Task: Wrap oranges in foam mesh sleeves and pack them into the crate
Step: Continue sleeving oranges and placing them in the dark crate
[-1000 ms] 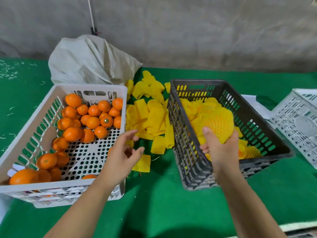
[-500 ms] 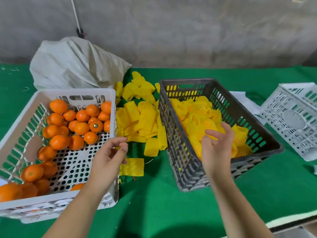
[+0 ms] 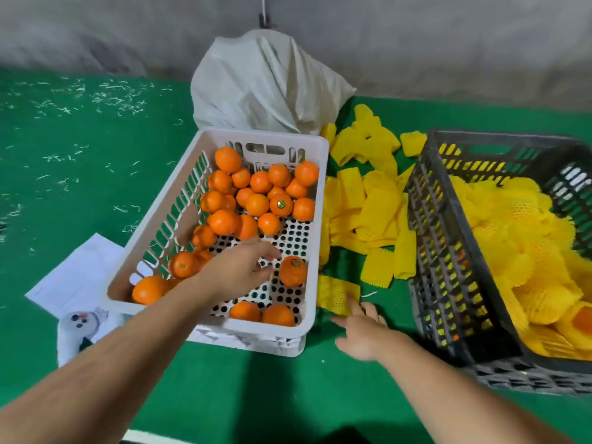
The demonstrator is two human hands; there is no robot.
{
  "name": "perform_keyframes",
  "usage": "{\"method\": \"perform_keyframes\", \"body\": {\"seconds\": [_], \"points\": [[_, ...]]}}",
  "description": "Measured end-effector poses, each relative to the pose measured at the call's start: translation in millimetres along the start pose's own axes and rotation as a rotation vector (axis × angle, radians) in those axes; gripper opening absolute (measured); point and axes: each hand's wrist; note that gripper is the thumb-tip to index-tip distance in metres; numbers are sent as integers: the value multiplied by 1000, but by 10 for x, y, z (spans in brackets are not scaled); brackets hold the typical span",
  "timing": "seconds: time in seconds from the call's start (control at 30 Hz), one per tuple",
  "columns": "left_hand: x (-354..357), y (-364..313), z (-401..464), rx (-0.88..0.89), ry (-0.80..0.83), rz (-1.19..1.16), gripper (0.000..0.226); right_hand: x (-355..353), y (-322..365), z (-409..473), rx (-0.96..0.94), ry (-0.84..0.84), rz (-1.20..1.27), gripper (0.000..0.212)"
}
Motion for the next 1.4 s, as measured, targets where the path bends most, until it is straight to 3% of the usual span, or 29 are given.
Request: {"method": "perform_keyframes", "body": {"seconds": [0.1, 0.17, 0.27, 0.33, 0.47, 0.57, 0.73, 0.87, 1.0, 1.2, 1.3, 1.4], "points": [[67, 253, 37, -252, 549, 391, 65, 14, -67, 146, 10, -106, 37, 61], [243, 305, 120, -268, 766, 505, 71, -12, -61, 161, 8, -273, 93, 61], [467, 311, 270, -261, 839, 402, 77, -66, -42, 137, -28, -514, 355, 52], [557, 319, 298, -183, 833, 450, 64, -147, 31, 75, -58, -591, 658, 49], [545, 448, 319, -201, 757, 437, 31, -365, 248, -152, -140, -726, 1008, 37], [304, 434, 336, -156, 555, 290, 59, -522, 360, -394, -227, -783, 1176, 36], [15, -13, 163, -68, -183, -417, 72, -750, 400, -822, -286, -866, 1251, 42], [147, -777, -110, 66, -477, -1008, 74, -880, 475, -1067, -324, -926, 1271, 59], [477, -1174, -244, 164, -435, -1174, 58, -936, 563, -1263, -394, -937, 1439, 73], [556, -1135, -396, 183, -256, -1250, 61, -866, 584, -1477, -303, -1006, 1359, 21], [551, -1162, -434, 194, -244, -1185, 66, -831, 618, -1505, -285, -1043, 1397, 22], [630, -1225, -469, 217, -340, -988, 71, -833, 598, -1507, -286, -1056, 1390, 18]]}}
Point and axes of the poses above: each hand's wrist, its own z-axis towards the middle knuckle, its own x-axis out of the palm, y = z × x, and after that the axes turned 2 degrees about -x, right-handed
